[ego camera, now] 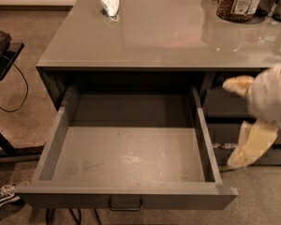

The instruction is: Close top drawer

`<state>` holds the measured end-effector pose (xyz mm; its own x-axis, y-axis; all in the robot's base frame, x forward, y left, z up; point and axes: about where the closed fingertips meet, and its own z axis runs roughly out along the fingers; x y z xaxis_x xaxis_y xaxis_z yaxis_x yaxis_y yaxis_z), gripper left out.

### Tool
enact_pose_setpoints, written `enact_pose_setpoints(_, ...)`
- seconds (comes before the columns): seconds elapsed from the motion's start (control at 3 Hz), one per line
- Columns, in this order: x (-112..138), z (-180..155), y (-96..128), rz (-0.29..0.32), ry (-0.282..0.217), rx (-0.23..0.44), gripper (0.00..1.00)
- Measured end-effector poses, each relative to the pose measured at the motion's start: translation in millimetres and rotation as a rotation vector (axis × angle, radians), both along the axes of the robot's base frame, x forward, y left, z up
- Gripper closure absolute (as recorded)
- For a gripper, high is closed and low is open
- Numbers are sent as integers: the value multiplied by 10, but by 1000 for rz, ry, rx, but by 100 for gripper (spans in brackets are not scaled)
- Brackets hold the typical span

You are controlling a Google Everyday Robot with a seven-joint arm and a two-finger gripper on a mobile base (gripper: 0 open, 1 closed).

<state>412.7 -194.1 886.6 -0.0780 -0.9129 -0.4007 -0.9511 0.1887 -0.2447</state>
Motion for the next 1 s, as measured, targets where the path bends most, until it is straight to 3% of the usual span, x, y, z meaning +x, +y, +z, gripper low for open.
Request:
enact_pose_setpoints(0.33,-95,-813,105,74,-10,62,0)
enact_pose_setpoints(0.67,-185,-1421,53,76,-35,78,0)
enact_pose_setpoints(1.0,-402,-1618,-106,72,-62,63,0)
